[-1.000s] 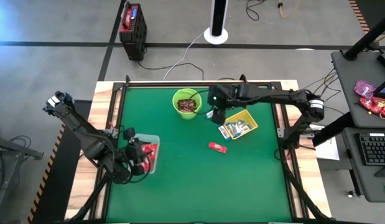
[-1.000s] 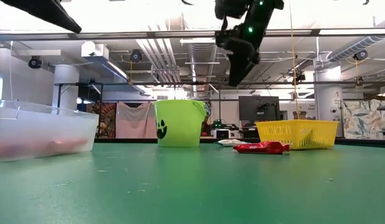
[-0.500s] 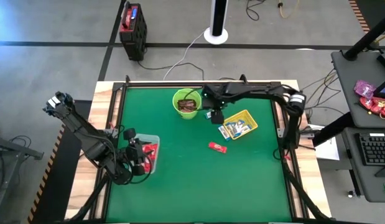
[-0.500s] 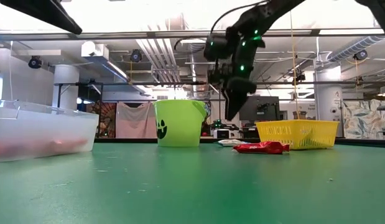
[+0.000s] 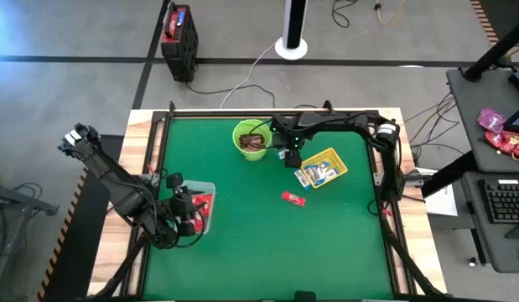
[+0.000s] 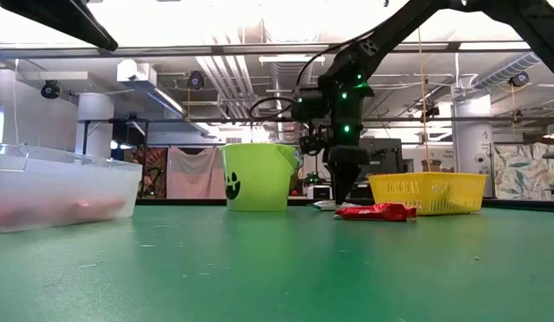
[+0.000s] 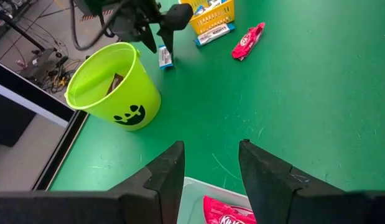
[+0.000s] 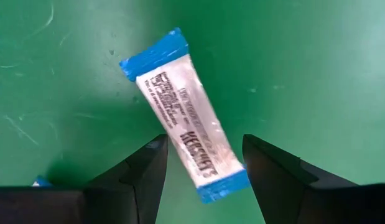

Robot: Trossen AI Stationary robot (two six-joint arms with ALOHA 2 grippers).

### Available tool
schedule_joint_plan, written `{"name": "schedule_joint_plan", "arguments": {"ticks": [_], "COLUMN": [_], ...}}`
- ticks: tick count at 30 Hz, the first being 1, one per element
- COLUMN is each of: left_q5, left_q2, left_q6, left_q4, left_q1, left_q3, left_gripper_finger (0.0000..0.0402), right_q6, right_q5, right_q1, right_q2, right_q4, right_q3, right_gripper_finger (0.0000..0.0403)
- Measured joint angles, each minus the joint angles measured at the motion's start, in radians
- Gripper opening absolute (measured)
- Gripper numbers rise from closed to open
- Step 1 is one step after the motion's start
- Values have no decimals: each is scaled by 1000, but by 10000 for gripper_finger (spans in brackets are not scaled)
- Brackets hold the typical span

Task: Sort candy by brand, put in halloween buckets
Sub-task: Put the white chocolate bar into the yellow bin

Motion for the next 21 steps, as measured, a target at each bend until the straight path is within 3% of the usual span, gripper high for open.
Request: {"name": "schedule_joint_plan", "arguments": {"ticks": [8,18,21], "left_q5": [0,-8,-8], "left_q2": [0,0,0], "left_q6": [-1,-2,-2], "left_q4": [0,1,1], "left_q1": [0,0,0], "left_q3": [0,0,0], "left_gripper_finger": [137,137,137], "right_q6": [5,-11,-12], "right_q5": [-26,-53,-54], "right_q1": [-8,-16,-17], "right_q2": [36,30,28], "right_q4": [0,-11,-11], "right_q3": [-1,-4,-4], "right_gripper_finger": [191,54,36]}}
